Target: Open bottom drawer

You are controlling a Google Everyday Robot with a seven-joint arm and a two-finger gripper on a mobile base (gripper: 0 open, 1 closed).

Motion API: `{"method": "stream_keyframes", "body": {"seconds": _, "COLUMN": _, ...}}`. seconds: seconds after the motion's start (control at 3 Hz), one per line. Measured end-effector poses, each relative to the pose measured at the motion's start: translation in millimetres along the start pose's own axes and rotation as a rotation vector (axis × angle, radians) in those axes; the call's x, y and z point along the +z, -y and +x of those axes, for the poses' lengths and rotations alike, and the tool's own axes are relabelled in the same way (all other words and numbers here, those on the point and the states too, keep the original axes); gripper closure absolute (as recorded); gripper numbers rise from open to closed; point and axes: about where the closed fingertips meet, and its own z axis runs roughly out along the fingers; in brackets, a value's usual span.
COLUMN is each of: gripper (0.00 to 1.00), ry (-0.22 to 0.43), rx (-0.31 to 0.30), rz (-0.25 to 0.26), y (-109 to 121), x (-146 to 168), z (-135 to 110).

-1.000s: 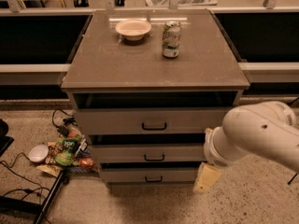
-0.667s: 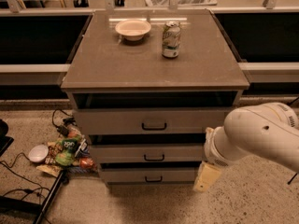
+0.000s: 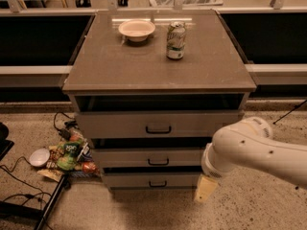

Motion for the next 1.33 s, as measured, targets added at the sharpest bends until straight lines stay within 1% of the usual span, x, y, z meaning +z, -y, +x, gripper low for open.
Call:
{"method": "stream_keyframes", "body": {"seconds": 0.33, "gripper": 0.0, "ry": -0.083, "rx": 0.022, "rz": -0.054, "y": 0, "x": 87, "z": 31}}
{"method": "stream_keyframes", "body": {"seconds": 0.67, "gripper": 0.0, "ry": -0.131, "rx": 0.011, "rz": -0.1, "y": 3, "x": 159, "z": 53}}
{"method": "stream_keyframes", "body": {"seconds": 1.0, "gripper": 0.0, "ry": -0.144, "rx": -0.029, "rz": -0.138, "y": -1, "x": 211, "z": 59}}
{"method": "stream_keyframes", "body": {"seconds": 1.33, "gripper": 0.0, "ry": -0.133, "rx": -0.106, "rz": -0.162, "y": -12, "x": 256, "z": 62}}
